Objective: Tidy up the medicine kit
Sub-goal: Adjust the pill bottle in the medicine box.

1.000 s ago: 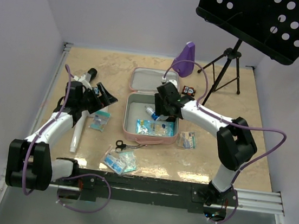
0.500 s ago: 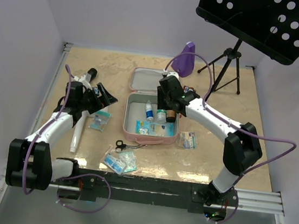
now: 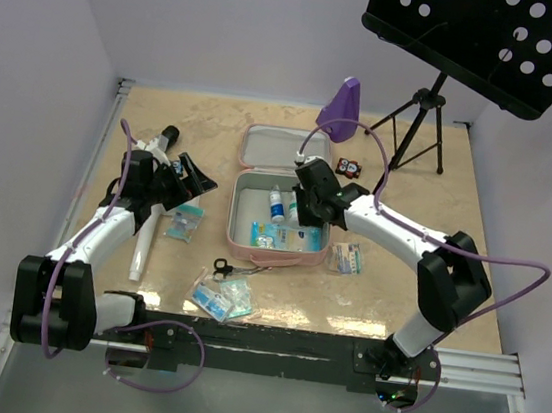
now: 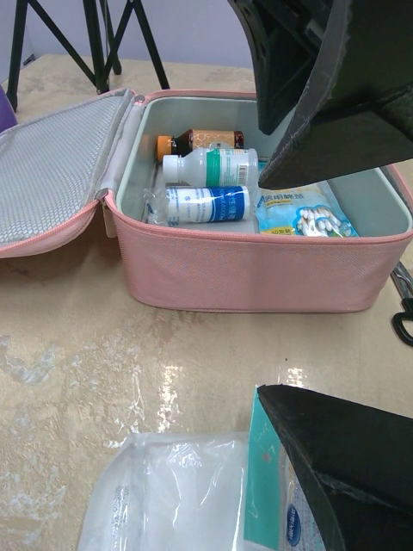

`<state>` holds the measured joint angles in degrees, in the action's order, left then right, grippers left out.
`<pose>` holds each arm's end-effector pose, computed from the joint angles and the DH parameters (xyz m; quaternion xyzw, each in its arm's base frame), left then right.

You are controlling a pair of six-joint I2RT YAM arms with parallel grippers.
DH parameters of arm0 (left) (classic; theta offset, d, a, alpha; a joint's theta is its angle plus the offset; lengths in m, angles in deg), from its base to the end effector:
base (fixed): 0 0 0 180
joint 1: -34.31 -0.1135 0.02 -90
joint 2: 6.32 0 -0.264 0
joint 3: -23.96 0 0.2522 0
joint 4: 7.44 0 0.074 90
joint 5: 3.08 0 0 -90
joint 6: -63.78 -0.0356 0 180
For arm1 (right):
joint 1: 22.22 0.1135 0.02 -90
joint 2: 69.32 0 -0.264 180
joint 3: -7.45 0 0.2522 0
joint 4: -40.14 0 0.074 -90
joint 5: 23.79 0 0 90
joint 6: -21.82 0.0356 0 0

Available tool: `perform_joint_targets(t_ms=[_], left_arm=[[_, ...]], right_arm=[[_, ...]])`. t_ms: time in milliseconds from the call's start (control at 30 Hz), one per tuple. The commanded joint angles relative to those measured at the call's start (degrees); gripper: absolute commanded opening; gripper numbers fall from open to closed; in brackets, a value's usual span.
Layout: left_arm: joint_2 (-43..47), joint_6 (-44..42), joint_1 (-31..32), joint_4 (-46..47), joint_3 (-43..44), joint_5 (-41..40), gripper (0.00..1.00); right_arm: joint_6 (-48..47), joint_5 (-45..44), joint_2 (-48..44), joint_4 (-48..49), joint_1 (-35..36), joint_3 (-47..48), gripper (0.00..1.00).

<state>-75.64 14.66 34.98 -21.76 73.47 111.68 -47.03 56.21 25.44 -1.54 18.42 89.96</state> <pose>0.2519 -0.0179 0.2154 -0.2023 0.8449 -0.3394 0.3606 0.2716 0.2249 0.2349 -0.1337 0.9381 0.0872 0.3072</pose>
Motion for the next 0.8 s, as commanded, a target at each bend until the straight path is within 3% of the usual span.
perform_joint_targets(t_ms=[0,400,600,767], left_arm=[[-0.03,-0.63,0.12,1.61,-0.33,0.12,1.0],[-0.38,-1.07,0.3,0.91,-0.24,-0.49,1.0],[-0.55,-1.24,0.21,0.82,-0.24,-0.67,1.0],[-0.91,-1.33,0.21,0.91,-0.06,-0.41,1.0]], right_arm=[[-1.02,1.21,-0.81,1.55,0.4,-2.48,0.0],[3.81,-2.91,6.04,7.18,0.31,-0.29,0.0],[5.57,-5.73,4.91,9.02,-0.3,-0.9,0.0],[3.21,-1.53,1.75,7.8,0.49,0.33,0.0]])
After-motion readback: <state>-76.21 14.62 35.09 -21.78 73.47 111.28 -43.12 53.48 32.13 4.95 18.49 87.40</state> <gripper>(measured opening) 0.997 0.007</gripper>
